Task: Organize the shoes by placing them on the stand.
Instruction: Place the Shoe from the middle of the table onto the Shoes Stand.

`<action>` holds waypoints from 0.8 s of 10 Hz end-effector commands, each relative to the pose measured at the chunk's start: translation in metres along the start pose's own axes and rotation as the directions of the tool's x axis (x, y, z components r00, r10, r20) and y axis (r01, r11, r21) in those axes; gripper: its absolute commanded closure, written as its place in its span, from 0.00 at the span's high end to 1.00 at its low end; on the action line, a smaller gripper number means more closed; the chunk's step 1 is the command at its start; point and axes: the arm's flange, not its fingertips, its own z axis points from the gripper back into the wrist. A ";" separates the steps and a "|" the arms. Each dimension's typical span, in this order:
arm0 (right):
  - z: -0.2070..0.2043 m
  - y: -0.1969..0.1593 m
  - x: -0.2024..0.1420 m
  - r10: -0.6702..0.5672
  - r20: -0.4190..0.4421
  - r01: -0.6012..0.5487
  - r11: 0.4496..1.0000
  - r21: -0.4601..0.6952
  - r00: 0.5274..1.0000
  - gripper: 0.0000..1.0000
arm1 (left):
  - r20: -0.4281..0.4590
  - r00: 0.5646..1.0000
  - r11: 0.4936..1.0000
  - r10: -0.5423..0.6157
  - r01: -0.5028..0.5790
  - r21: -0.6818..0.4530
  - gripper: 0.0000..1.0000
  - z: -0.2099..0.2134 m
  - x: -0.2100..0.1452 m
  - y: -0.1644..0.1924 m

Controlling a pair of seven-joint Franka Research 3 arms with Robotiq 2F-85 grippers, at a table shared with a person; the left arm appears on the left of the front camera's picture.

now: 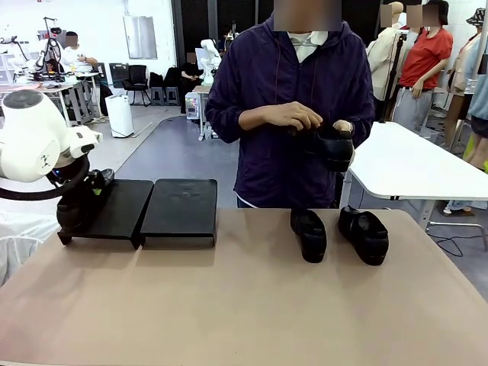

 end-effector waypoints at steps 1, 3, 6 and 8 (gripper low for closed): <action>0.002 0.004 -0.001 0.024 0.003 -0.024 1.000 0.019 1.000 1.00 | -0.021 1.000 0.997 -0.005 0.003 -0.071 1.00 0.066 -0.008 -0.004; 0.002 0.004 -0.001 0.024 0.003 -0.024 1.000 0.019 1.000 1.00 | -0.079 0.990 0.968 -0.114 0.093 -0.231 1.00 0.146 -0.027 0.005; 0.002 0.004 -0.001 0.024 0.003 -0.024 1.000 0.019 1.000 1.00 | -0.162 0.914 0.902 -0.372 0.315 -0.294 1.00 0.259 -0.116 -0.002; 0.002 0.004 -0.001 0.024 0.003 -0.024 1.000 0.019 1.000 1.00 | -0.285 0.935 0.963 -0.212 0.151 -0.223 1.00 0.281 -0.168 -0.001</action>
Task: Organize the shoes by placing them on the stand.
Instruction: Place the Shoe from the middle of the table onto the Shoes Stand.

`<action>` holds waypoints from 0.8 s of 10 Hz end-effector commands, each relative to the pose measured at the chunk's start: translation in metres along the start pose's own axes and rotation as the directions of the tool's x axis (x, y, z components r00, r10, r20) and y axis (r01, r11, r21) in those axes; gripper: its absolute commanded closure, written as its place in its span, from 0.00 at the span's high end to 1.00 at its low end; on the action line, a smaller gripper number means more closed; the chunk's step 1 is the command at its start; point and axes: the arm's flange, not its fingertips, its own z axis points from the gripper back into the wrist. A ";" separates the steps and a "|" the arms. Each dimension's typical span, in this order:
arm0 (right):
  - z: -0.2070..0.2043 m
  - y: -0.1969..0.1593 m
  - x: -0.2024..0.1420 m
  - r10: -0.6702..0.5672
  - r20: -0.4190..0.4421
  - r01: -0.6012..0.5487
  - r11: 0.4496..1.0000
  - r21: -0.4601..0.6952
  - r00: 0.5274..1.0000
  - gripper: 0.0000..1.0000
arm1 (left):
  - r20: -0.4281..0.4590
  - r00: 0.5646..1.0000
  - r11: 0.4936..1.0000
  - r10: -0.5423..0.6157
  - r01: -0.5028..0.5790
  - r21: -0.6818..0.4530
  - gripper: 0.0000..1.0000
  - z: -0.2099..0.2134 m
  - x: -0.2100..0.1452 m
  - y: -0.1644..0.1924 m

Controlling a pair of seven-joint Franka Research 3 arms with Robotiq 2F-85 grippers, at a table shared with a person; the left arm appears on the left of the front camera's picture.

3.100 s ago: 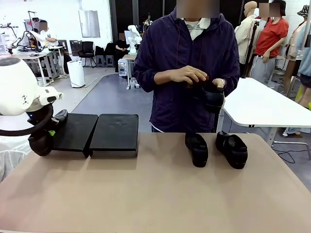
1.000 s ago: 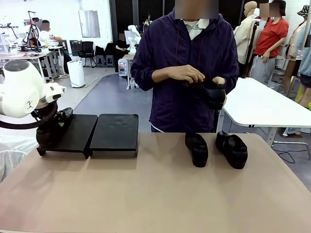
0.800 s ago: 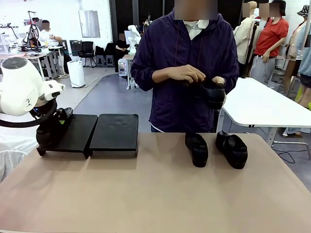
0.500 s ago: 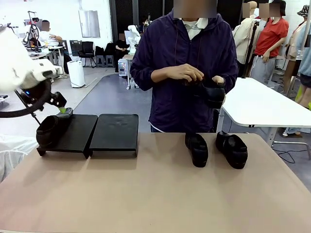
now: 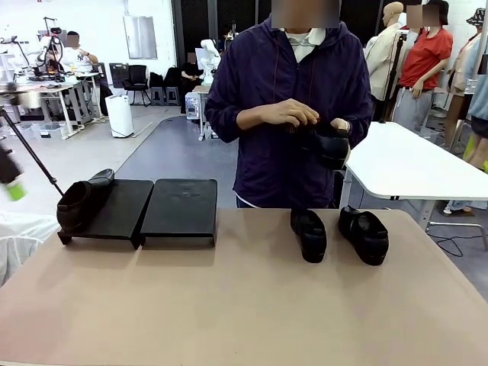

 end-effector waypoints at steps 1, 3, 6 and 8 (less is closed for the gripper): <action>0.002 0.004 -0.001 0.025 0.004 -0.025 0.999 0.020 1.000 1.00 | 0.013 0.989 0.989 0.148 -0.148 0.027 1.00 -0.017 -0.030 -0.008; 0.002 0.004 -0.001 0.025 0.004 -0.025 0.999 0.020 1.000 1.00 | -0.012 0.997 0.997 0.070 -0.070 0.016 1.00 -0.002 -0.024 -0.003; 0.002 0.004 -0.001 0.025 0.004 -0.025 0.999 0.020 1.000 1.00 | -0.012 0.997 0.997 0.070 -0.070 0.016 1.00 -0.002 -0.024 -0.003; 0.002 0.004 -0.001 0.025 0.004 -0.025 0.999 0.020 1.000 1.00 | -0.012 0.997 0.997 0.070 -0.070 0.016 1.00 -0.002 -0.024 -0.003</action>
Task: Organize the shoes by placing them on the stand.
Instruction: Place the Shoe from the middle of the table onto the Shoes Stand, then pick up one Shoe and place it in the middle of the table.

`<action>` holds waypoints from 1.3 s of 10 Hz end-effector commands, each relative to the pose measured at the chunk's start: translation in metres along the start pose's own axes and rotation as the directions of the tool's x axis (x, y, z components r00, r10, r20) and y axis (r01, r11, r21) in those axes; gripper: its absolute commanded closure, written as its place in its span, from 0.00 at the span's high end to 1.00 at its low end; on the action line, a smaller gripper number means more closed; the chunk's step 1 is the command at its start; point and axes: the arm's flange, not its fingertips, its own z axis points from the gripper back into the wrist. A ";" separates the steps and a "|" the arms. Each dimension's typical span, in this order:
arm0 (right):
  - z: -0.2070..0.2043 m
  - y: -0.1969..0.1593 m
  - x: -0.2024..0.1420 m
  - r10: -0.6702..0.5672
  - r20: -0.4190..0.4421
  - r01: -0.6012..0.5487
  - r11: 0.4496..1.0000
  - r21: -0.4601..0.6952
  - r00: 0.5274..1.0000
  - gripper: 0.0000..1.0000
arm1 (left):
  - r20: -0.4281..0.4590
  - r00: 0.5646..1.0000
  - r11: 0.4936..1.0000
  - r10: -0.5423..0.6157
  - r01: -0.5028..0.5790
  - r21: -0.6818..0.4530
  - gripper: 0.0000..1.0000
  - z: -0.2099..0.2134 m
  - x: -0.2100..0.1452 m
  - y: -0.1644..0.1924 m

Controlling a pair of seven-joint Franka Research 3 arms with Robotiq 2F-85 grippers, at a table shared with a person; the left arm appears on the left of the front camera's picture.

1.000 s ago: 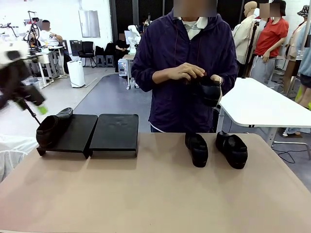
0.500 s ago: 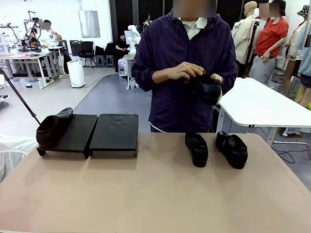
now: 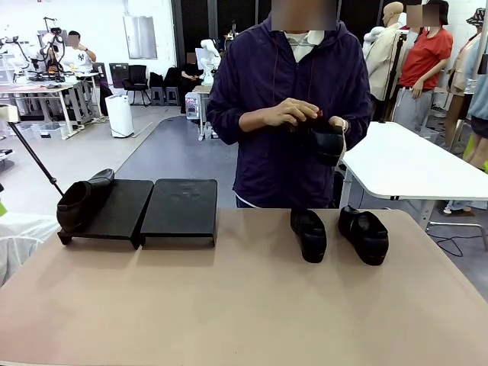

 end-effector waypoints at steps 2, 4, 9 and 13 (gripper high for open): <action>0.002 0.004 -0.001 0.025 0.004 -0.026 0.999 0.020 1.000 1.00 | -0.006 1.000 1.000 -0.011 0.011 0.010 1.00 0.002 -0.002 0.006; 0.002 0.004 -0.001 0.025 0.004 -0.026 0.999 0.020 1.000 1.00 | -0.006 1.000 1.000 -0.011 0.011 0.010 1.00 0.002 -0.002 0.006; 0.002 0.004 -0.001 0.025 0.004 -0.026 0.999 0.020 1.000 1.00 | -0.006 1.000 1.000 -0.011 0.011 0.010 1.00 0.002 -0.002 0.006; -0.011 0.020 0.017 0.000 -0.003 0.000 0.997 -0.082 1.000 1.00 | -0.006 1.000 1.000 -0.011 0.011 0.010 1.00 0.002 -0.002 0.006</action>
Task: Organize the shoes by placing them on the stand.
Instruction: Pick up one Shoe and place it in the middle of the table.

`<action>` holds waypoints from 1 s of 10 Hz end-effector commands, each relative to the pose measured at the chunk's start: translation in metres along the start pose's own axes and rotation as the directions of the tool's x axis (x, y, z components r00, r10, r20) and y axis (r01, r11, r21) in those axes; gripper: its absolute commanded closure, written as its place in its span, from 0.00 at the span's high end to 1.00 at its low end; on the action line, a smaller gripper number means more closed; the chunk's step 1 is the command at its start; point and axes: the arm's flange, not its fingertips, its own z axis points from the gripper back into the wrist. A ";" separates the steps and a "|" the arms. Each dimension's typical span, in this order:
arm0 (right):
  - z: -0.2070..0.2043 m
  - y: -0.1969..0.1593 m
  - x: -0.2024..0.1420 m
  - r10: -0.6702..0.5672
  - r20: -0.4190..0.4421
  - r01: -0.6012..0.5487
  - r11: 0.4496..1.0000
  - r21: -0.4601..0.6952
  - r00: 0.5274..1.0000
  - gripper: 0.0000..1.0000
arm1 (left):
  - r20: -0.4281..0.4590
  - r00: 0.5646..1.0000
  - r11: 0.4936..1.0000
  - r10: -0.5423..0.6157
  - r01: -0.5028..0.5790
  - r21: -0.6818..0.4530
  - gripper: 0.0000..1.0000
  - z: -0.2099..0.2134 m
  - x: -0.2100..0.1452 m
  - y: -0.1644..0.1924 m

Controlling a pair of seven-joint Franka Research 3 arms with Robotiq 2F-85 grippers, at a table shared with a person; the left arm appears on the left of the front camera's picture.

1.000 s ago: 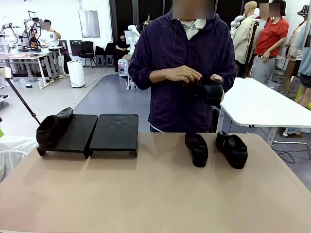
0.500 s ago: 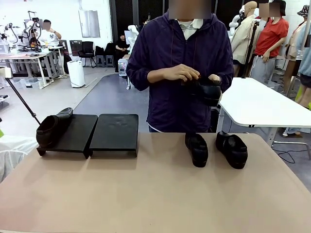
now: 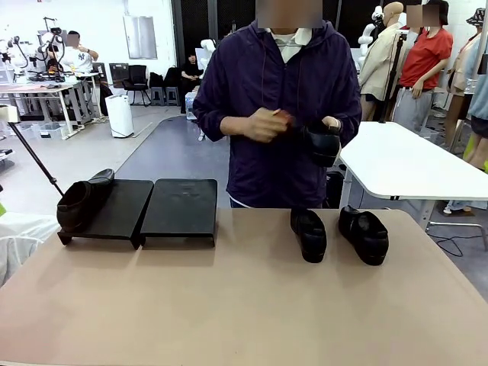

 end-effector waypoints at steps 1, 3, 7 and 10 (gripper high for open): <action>-0.029 0.046 0.043 0.012 -0.046 -0.019 0.987 -0.158 0.999 1.00 | -0.005 1.000 1.000 -0.010 0.010 0.004 1.00 0.002 -0.001 0.005; -0.097 0.091 0.091 0.027 -0.182 -0.090 0.932 -0.352 0.983 1.00 | -0.005 1.000 1.000 -0.010 0.010 0.004 1.00 0.002 -0.001 0.005; -0.083 0.080 0.091 -0.030 -0.244 -0.076 0.906 -0.416 0.969 1.00 | -0.005 1.000 1.000 -0.010 0.010 0.004 1.00 0.002 -0.001 0.005; -0.046 0.052 0.034 -0.021 -0.085 -0.022 0.877 -0.480 0.996 1.00 | -0.005 1.000 1.000 -0.010 0.010 0.004 1.00 0.002 -0.001 0.005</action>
